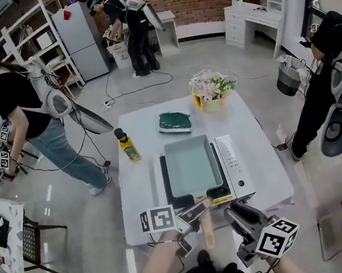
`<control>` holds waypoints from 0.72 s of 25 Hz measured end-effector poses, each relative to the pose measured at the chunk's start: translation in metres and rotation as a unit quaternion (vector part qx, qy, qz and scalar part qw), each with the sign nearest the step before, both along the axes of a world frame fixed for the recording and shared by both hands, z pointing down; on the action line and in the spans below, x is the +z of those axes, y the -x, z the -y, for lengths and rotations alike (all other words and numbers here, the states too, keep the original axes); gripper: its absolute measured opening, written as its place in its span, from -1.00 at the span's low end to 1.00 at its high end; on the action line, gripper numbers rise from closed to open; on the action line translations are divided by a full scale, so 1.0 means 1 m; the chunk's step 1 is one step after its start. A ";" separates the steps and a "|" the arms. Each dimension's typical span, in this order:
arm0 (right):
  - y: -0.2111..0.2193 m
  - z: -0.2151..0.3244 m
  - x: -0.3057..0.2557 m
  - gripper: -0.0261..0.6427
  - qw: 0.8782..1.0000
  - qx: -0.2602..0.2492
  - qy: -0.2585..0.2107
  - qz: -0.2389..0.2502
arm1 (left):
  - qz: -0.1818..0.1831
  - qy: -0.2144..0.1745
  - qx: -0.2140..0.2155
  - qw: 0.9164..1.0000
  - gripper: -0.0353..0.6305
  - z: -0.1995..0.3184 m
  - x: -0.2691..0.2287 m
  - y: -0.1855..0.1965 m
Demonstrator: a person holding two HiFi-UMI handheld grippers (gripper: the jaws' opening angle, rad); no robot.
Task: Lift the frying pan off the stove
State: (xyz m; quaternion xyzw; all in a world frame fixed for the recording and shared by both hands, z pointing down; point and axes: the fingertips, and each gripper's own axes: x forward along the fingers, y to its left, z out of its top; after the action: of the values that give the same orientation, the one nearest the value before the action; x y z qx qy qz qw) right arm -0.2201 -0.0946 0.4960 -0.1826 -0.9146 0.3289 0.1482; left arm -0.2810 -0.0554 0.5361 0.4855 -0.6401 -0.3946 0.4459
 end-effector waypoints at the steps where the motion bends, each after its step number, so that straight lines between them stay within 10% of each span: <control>1: 0.000 -0.002 0.001 -0.53 1.000 -0.007 0.004 -0.003 | -0.005 0.000 0.005 1.000 -0.21 0.002 0.001 0.001; 18: 0.005 -0.045 0.015 -0.18 0.983 -0.133 0.097 -0.077 | -0.043 -0.006 0.025 0.999 -0.27 0.011 0.005 0.004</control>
State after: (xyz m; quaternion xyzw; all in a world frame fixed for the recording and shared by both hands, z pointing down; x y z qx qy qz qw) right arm -0.2250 -0.0492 0.5110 -0.2900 -0.8319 0.4066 0.2419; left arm -0.2850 -0.0660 0.5412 0.4864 -0.6054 -0.4076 0.4804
